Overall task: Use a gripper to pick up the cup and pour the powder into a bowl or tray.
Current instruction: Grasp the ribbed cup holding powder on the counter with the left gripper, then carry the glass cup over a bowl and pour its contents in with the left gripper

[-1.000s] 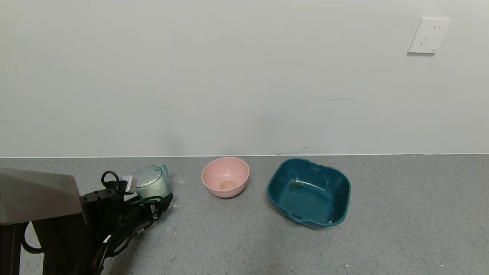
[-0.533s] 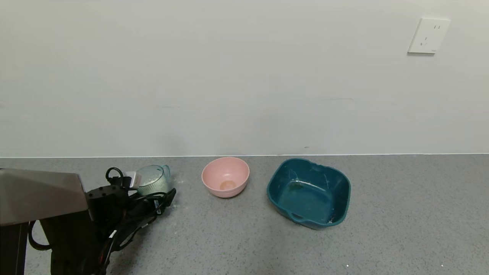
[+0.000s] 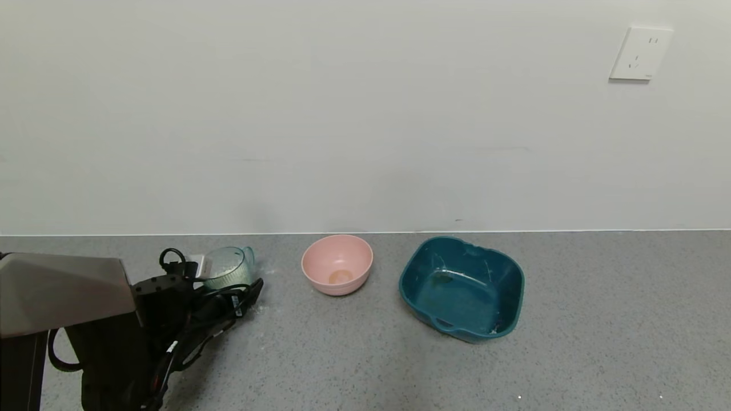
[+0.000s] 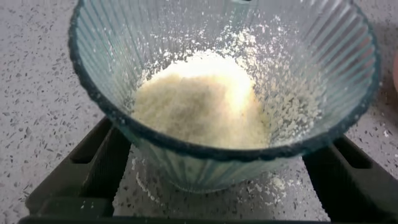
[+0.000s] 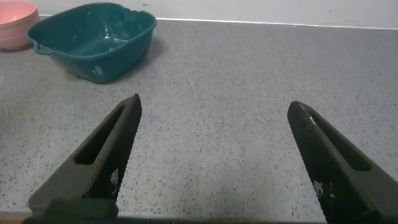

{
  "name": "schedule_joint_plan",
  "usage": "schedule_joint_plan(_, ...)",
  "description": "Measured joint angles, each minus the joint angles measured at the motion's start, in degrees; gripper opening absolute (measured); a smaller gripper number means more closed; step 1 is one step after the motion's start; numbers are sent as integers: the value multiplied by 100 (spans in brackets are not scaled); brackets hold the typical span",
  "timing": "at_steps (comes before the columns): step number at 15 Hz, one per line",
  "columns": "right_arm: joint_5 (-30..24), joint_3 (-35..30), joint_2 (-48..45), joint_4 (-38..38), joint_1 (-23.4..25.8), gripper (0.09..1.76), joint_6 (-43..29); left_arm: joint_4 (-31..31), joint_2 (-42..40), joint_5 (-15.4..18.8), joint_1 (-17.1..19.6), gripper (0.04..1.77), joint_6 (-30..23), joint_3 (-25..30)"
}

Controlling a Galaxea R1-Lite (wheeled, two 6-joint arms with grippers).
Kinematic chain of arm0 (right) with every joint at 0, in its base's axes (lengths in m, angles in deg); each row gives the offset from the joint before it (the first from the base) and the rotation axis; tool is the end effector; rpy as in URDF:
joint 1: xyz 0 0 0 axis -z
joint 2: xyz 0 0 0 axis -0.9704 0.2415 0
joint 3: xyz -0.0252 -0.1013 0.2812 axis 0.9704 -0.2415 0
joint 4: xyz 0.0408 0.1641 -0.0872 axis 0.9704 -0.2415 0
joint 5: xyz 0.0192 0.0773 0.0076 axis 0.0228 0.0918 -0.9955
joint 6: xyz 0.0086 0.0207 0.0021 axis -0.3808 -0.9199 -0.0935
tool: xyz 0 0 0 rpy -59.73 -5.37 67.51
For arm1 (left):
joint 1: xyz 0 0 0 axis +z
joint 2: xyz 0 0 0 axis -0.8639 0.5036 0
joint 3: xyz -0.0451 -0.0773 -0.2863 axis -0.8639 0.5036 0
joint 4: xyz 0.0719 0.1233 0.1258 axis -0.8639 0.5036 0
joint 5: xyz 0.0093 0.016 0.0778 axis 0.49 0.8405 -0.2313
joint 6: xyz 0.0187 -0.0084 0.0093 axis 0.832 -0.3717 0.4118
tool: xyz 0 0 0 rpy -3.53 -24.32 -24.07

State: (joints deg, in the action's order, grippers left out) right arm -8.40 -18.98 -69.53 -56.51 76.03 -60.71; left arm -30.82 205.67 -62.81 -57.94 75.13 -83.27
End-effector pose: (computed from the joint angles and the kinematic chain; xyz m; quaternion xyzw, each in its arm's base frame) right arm -0.0227 0.0000 0.0748 0.0015 0.0047 -0.0008 1.0000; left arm 0.3333 0.0098 0.0050 -0.0365 0.1301 0.0014 0.9908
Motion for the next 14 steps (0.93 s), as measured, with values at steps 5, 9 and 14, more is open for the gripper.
schedule_joint_plan(5, 2, 0, -2, 0, 0, 171, 0, 1, 57, -121, 5, 137, 1, -100)
schedule_joint_plan(9, 0, 0, 0, 0, 0, 171, 0, -5, 52, -105, 9, 130, 6, -80)
schedule_joint_plan(14, 2, 0, 0, 2, 0, 171, 0, 6, 18, -96, 5, 130, 4, -55)
